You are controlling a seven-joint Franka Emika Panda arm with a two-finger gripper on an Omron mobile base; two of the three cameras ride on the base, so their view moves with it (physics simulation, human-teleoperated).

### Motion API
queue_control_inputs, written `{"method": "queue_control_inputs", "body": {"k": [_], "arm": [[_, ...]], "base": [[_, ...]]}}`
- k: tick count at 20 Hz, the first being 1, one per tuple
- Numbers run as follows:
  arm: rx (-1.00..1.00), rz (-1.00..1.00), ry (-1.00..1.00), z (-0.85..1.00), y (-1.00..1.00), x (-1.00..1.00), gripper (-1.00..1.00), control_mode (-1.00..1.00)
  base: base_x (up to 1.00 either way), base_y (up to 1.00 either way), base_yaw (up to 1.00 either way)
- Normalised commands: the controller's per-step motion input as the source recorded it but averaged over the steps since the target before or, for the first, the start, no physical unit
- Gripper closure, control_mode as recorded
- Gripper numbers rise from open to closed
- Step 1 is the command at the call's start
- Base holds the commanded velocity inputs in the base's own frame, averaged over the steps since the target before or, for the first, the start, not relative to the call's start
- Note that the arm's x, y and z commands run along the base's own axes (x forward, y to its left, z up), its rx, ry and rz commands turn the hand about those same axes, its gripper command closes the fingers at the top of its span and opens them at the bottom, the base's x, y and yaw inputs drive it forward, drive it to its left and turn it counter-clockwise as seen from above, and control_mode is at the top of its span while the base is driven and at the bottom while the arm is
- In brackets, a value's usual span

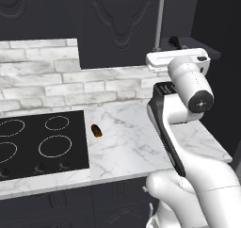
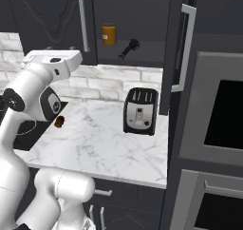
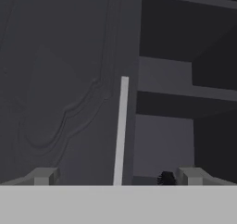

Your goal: Pick the bar soap and dish brush from the cabinet and place them on the counter.

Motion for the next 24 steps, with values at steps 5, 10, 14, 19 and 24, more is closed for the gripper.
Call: {"method": "queue_control_inputs", "body": {"k": [5,10,14,19,24], "arm": [[0.0,0.0,0.01,0.0,0.0,0.32,-1.0,-1.0],[0.0,-0.01,0.0,0.0,0.0,0.32,-1.0,-1.0],[0.0,-0.01,0.0,0.0,0.0,0.32,-1.0,-1.0],[0.0,-0.01,0.0,-0.01,0.0,0.31,-1.0,-1.0],[0.0,0.0,0.0,-0.01,0.0,0.29,-1.0,-1.0]], "base": [[0.0,0.0,0.0],[0.0,0.0,0.0],[0.0,0.0,0.0],[0.0,0.0,0.0],[0.0,0.0,0.0]]}}
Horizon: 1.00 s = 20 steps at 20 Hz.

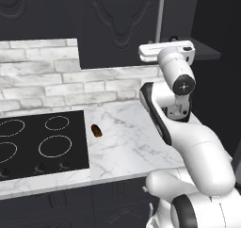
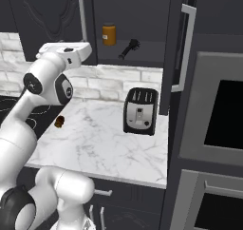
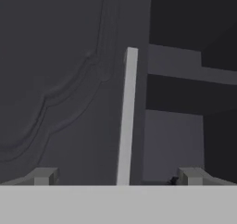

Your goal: Pick the bar soap and dish brush from the cabinet and place them on the counter.

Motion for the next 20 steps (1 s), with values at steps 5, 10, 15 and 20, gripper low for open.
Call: {"method": "queue_control_inputs", "body": {"k": [5,10,15,20], "arm": [[0.0,0.0,0.0,-0.02,0.0,0.25,-1.0,-1.0],[0.0,0.0,0.0,-0.04,0.0,0.21,-1.0,-1.0],[0.0,0.0,0.0,-0.04,0.0,0.24,-1.0,-1.0],[0.0,0.0,0.0,-0.03,0.0,0.26,-1.0,-1.0]], "base": [[0.0,0.0,0.0],[0.0,0.0,0.0],[0.0,0.0,0.0],[0.0,0.0,0.0]]}}
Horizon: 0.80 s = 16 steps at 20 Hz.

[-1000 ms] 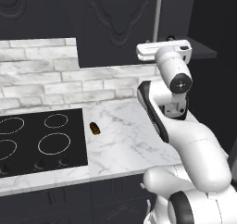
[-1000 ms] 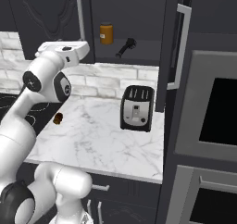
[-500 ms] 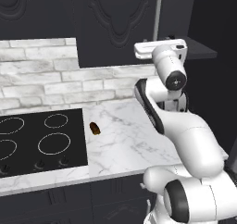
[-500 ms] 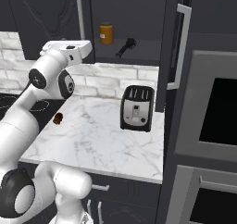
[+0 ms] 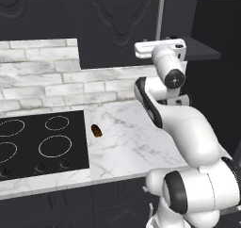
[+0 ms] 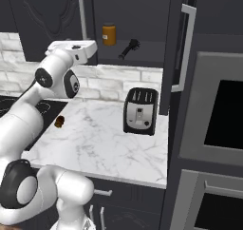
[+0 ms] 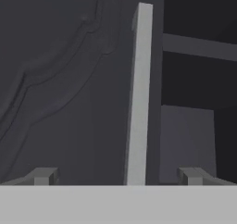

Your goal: Pick the bar soap and dish brush from the cabinet and place them on the counter.

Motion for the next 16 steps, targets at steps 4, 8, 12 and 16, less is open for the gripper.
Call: {"method": "queue_control_inputs", "body": {"k": [4,8,12,16], "arm": [[0.0,0.0,0.0,-0.03,0.0,0.24,-1.0,-1.0],[0.0,0.0,0.0,-0.02,0.0,0.25,-1.0,-1.0],[0.0,0.0,0.0,-0.03,0.0,0.28,-1.0,-1.0],[0.0,0.0,0.0,-0.03,0.0,0.27,-1.0,-1.0]], "base": [[0.0,0.0,0.0],[0.0,0.0,0.0],[0.0,0.0,0.0],[0.0,0.0,0.0]]}}
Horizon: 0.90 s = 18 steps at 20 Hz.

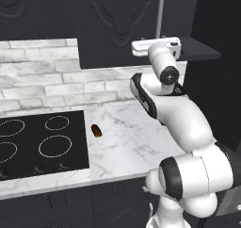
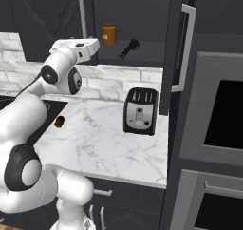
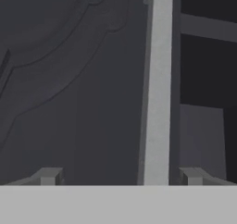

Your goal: Pick the bar soap and dish brush from the cabinet and place them on the counter.

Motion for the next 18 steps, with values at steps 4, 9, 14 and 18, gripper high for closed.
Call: {"method": "queue_control_inputs", "body": {"k": [4,9,14,18], "arm": [[0.0,0.0,0.0,-0.02,0.0,0.24,-1.0,-1.0],[0.0,0.0,0.0,-0.01,0.0,0.26,-1.0,-1.0],[0.0,0.0,0.0,0.0,0.0,0.28,1.0,-1.0],[0.0,0.0,0.0,-0.05,-0.11,0.28,1.0,-1.0]], "base": [[0.0,0.0,0.0],[0.0,0.0,0.0],[0.0,0.0,0.0],[0.0,0.0,0.0]]}}
